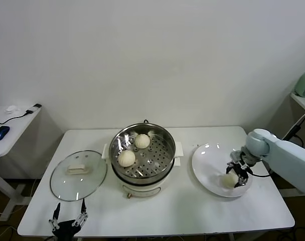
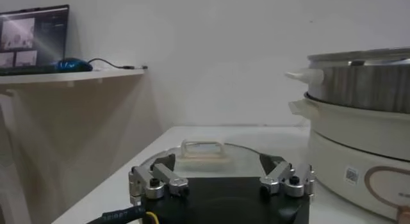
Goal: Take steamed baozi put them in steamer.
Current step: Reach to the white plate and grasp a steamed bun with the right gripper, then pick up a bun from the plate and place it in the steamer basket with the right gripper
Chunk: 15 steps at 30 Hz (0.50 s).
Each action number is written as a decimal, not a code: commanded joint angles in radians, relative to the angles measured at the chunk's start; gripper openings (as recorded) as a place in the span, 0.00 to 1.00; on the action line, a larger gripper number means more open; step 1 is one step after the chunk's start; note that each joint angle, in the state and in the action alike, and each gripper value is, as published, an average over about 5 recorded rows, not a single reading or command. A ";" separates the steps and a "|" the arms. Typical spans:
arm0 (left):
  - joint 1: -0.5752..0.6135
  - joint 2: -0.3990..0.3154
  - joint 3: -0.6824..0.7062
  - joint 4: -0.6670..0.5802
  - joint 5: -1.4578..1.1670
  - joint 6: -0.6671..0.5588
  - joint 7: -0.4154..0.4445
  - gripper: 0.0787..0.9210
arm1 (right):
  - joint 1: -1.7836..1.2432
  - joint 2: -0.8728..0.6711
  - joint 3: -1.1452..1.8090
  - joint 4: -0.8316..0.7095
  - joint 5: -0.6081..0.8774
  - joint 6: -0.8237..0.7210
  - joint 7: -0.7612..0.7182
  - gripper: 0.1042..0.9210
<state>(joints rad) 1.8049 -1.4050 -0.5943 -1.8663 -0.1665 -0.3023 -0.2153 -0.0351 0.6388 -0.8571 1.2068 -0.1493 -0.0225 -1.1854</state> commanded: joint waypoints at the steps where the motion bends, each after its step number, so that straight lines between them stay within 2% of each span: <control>1: -0.001 0.000 -0.001 0.002 -0.001 -0.001 0.000 0.88 | 0.003 -0.008 0.001 0.018 0.003 -0.002 0.008 0.54; 4: -0.002 0.001 -0.001 -0.001 -0.003 0.001 0.000 0.88 | 0.050 -0.027 0.004 0.062 0.021 0.007 0.001 0.47; 8: -0.004 0.005 0.002 -0.005 -0.004 0.002 0.000 0.88 | 0.180 -0.034 0.017 0.146 0.058 0.038 -0.017 0.47; 15: -0.009 0.003 0.015 -0.010 -0.002 0.007 0.001 0.88 | 0.566 0.101 -0.102 0.271 0.106 0.244 -0.006 0.47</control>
<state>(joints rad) 1.7962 -1.4003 -0.5849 -1.8745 -0.1698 -0.2976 -0.2153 0.1692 0.6426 -0.8776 1.3402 -0.0955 0.0518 -1.1932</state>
